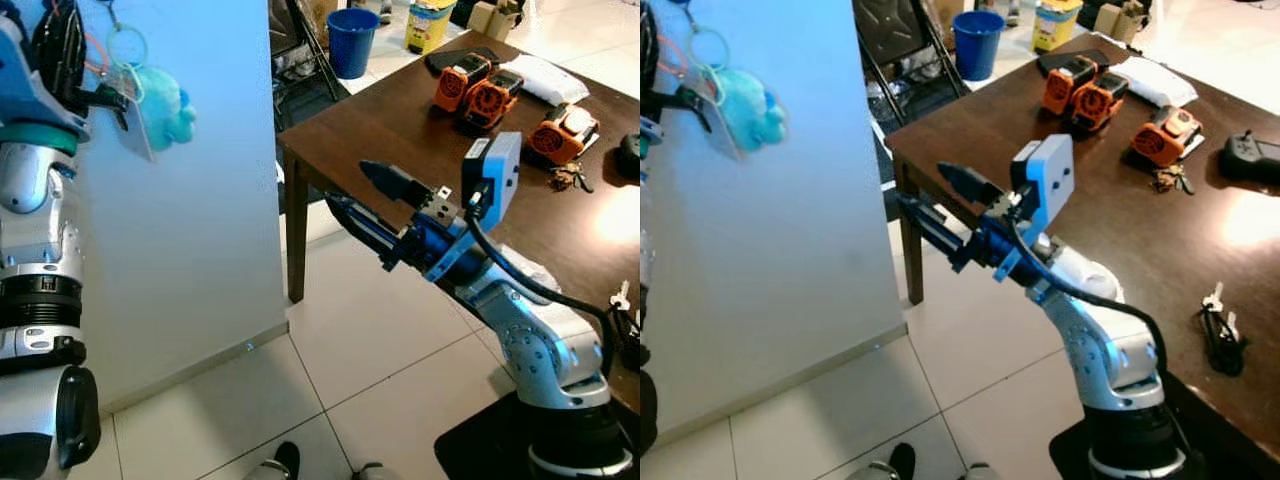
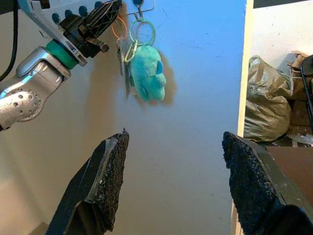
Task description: Hang keys on a hook
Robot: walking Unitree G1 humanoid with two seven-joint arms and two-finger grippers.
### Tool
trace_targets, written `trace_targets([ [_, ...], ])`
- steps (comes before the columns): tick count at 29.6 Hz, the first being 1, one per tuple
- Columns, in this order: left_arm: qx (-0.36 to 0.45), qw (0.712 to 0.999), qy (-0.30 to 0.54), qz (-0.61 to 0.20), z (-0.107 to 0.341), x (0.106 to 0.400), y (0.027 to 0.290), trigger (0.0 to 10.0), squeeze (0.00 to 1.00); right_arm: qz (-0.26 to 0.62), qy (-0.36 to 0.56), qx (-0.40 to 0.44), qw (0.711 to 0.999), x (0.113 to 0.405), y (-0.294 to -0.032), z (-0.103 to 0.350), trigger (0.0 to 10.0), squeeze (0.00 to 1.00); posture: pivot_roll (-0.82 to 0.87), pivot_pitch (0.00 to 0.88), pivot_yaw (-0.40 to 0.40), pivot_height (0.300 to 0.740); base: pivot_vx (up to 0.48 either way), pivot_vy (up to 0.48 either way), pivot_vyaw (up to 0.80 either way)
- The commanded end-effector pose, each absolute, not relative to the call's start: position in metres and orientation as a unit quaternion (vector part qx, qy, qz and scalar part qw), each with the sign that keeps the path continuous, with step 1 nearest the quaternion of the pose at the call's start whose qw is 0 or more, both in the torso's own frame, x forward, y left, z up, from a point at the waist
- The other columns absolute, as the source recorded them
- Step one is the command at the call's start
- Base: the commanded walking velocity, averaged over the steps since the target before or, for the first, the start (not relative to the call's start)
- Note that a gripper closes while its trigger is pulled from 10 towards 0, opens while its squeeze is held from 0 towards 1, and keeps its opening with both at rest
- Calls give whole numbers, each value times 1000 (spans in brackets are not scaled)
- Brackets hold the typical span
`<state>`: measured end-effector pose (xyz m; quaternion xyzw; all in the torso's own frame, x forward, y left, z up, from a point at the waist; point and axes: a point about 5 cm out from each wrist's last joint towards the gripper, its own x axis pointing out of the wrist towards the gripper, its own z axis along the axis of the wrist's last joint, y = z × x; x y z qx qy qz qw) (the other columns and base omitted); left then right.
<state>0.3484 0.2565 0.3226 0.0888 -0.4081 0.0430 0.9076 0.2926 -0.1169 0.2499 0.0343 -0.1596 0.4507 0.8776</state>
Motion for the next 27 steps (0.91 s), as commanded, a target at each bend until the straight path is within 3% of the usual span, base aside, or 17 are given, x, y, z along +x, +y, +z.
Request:
trace_targets([
  [1,78,905,-410,78,316,345,268,10000,0,454,-160,34,876,289,-118,250,10000,0,-94,121,58,740,0,0,0],
  [16,77,885,-446,113,324,337,279,10000,0,463,-162,31,871,288,-115,252,10000,0,-90,119,53,740,0,0,0],
  [27,61,897,-424,109,312,344,275,10000,0,462,-162,30,872,288,-116,252,10000,0,-97,123,53,740,0,0,0],
])
